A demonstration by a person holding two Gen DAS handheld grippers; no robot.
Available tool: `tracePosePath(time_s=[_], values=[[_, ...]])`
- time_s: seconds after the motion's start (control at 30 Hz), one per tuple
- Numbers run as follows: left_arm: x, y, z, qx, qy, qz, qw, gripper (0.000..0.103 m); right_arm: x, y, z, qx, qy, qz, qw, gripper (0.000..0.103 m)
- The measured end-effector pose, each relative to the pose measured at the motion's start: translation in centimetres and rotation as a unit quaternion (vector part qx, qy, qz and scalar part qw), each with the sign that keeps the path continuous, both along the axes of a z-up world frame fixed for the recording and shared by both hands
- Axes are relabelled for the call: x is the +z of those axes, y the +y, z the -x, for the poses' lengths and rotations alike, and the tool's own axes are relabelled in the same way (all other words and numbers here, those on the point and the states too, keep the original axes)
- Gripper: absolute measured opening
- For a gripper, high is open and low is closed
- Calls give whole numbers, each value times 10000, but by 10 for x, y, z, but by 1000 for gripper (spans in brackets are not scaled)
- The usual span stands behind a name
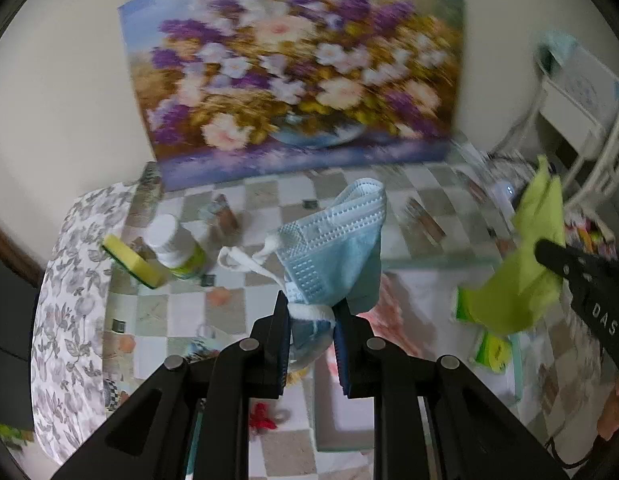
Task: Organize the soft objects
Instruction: 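Carry the blue mask with the left tool while the right tool carries the green cloth to the tray, then release the blue mask from the left tool while the right tool drops the green cloth in the tray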
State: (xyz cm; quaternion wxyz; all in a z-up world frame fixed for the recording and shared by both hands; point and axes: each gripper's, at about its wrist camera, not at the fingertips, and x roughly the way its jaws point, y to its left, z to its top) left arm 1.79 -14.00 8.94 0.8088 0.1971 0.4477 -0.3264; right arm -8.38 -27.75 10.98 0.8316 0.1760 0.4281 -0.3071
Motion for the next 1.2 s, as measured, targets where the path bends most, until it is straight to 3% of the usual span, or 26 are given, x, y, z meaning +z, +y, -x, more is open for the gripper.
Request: tracePosePath(time_s=[0.17, 0.33, 0.6, 0.93, 1.1, 1.2], values=[[-17, -7, 22, -196, 157, -199, 9995, 20, -5, -2, 18, -122, 123, -53, 9998, 9], [-52, -8, 36, -300, 812, -258, 9959, 20, -22, 2, 32, -173, 230, -285, 9992, 9], [-107, 5, 44, 60, 1664, -392, 9853, 20, -93, 8, 36, -179, 887, -870, 9921, 9], [-160, 1, 49, 145, 2003, -858, 9759, 22, -157, 10, 33, -169, 1609, -1259, 9788, 11], [-171, -3, 51, 134, 2010, -1043, 9739, 23, -176, 9, 33, -213, 1822, -1390, 9731, 11], [-171, -7, 53, 104, 1953, -1145, 9740, 30, -182, 8, 33, -212, 1908, -1416, 9711, 13]])
